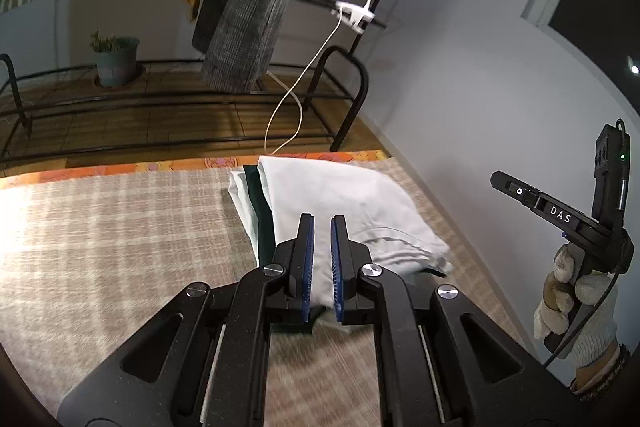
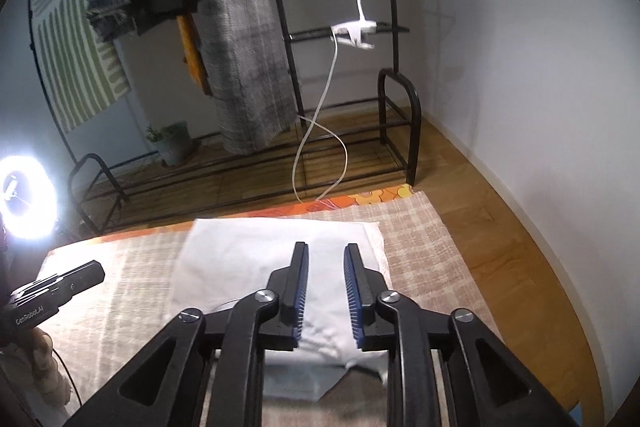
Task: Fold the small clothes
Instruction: 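Carry the folded shirt with both grippers and lower it onto the clothes stack, then open both grippers and pull them back from the stack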
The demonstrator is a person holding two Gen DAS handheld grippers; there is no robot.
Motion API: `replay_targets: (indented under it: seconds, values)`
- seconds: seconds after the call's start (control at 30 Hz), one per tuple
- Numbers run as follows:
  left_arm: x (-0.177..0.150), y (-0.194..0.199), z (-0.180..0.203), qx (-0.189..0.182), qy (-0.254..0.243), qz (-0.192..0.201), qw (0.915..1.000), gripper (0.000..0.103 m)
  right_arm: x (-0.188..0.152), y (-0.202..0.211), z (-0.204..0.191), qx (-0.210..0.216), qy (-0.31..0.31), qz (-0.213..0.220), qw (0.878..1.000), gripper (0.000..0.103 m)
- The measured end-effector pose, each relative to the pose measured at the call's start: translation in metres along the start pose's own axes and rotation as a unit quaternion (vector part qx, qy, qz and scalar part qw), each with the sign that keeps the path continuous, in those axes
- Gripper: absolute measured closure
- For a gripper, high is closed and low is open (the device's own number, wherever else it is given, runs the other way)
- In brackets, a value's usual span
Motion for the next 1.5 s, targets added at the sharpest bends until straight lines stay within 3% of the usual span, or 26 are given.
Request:
replay_targets:
  seconds: [0.27, 0.6, 0.97, 1.0, 1.03, 1.1, 1.2, 1.3, 1.47, 1.5]
  values:
    - [-0.019, 0.086, 0.026, -0.001, -0.027, 0.030, 0.9992, 0.097, -0.017, 0.089, -0.014, 0.013, -0.013, 0.033, 0.999, 0.084]
    - [-0.087, 0.170, 0.054, 0.004, -0.068, 0.029, 0.9972, 0.097, -0.068, 0.176, -0.045, 0.012, 0.016, 0.054, 0.998, 0.083]
    - [-0.153, 0.209, 0.056, 0.022, -0.085, 0.012, 0.9961, 0.097, -0.148, 0.230, -0.062, 0.001, 0.007, 0.063, 0.998, 0.069]
    - [-0.156, 0.210, 0.056, 0.022, -0.084, 0.012, 0.9962, 0.090, -0.153, 0.232, -0.063, 0.000, 0.006, 0.062, 0.998, 0.067]
    - [-0.159, 0.212, 0.056, 0.021, -0.083, 0.012, 0.9963, 0.073, -0.157, 0.233, -0.062, -0.001, 0.005, 0.060, 0.998, 0.060]
    - [-0.164, 0.217, 0.058, 0.020, -0.082, 0.018, 0.9963, 0.053, -0.166, 0.238, -0.061, -0.004, -0.001, 0.061, 0.998, 0.047]
    - [-0.170, 0.222, 0.061, 0.029, -0.091, 0.025, 0.9951, 0.050, -0.173, 0.245, -0.059, -0.011, -0.008, 0.068, 0.998, 0.042]
    - [-0.174, 0.227, 0.063, 0.028, -0.085, 0.026, 0.9956, 0.032, -0.178, 0.250, -0.060, -0.017, -0.008, 0.074, 0.997, 0.025]
    - [-0.175, 0.238, 0.065, 0.035, -0.086, 0.036, 0.9950, 0.024, -0.182, 0.263, -0.065, -0.029, 0.002, 0.093, 0.995, 0.000]
    - [-0.175, 0.241, 0.066, 0.035, -0.085, 0.039, 0.9950, 0.022, -0.182, 0.267, -0.065, -0.029, -0.001, 0.098, 0.995, 0.000]
Point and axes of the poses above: each gripper's, at about its wrist camera, not at the fingertips, and y roughly against the way its jaws point, z to its right, x to its top, the point moved 8 cm from there along -y, roughly the way its jaws point, and after that the axes turned 10 degrees about -x, right-handed, at the moved point
